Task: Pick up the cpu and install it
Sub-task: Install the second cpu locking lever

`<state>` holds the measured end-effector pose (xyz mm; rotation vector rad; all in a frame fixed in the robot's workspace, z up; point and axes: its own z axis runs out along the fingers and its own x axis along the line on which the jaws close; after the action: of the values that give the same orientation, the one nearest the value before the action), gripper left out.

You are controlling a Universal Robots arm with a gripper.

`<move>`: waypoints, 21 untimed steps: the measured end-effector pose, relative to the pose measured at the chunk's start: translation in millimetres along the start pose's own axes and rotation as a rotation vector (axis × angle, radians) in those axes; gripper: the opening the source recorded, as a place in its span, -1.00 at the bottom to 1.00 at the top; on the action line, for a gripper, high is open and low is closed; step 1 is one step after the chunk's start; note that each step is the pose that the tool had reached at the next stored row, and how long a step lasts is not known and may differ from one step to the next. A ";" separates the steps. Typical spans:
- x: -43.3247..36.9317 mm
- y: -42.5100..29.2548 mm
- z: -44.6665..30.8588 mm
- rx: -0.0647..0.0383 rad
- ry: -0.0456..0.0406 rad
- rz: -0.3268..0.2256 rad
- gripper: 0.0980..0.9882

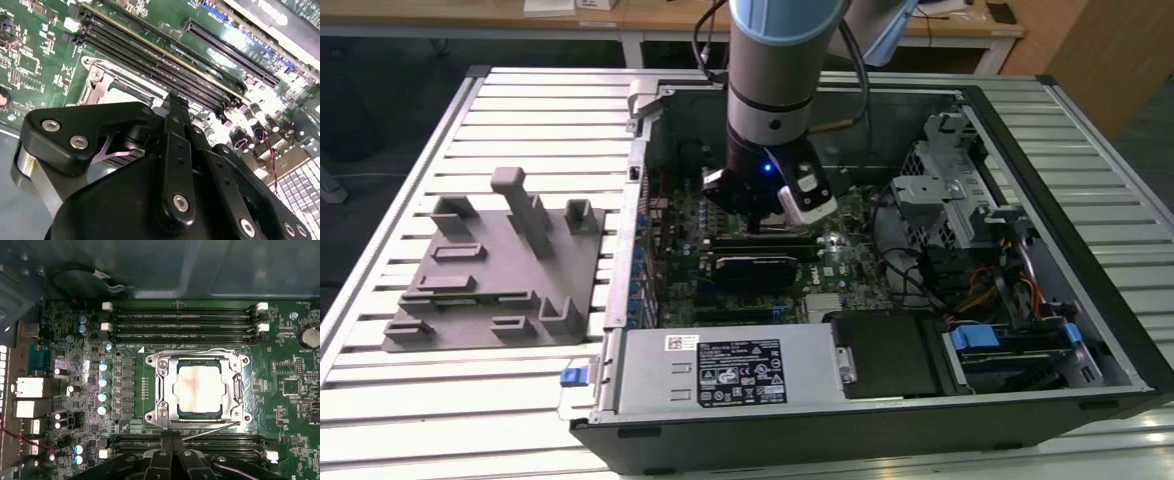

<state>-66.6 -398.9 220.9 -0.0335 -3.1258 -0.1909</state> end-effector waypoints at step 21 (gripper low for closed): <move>1.4 -18.8 10.5 -0.081 0.0031 -0.001 -0.98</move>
<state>-68.4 -416.2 208.2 -0.0329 -3.1133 -0.3172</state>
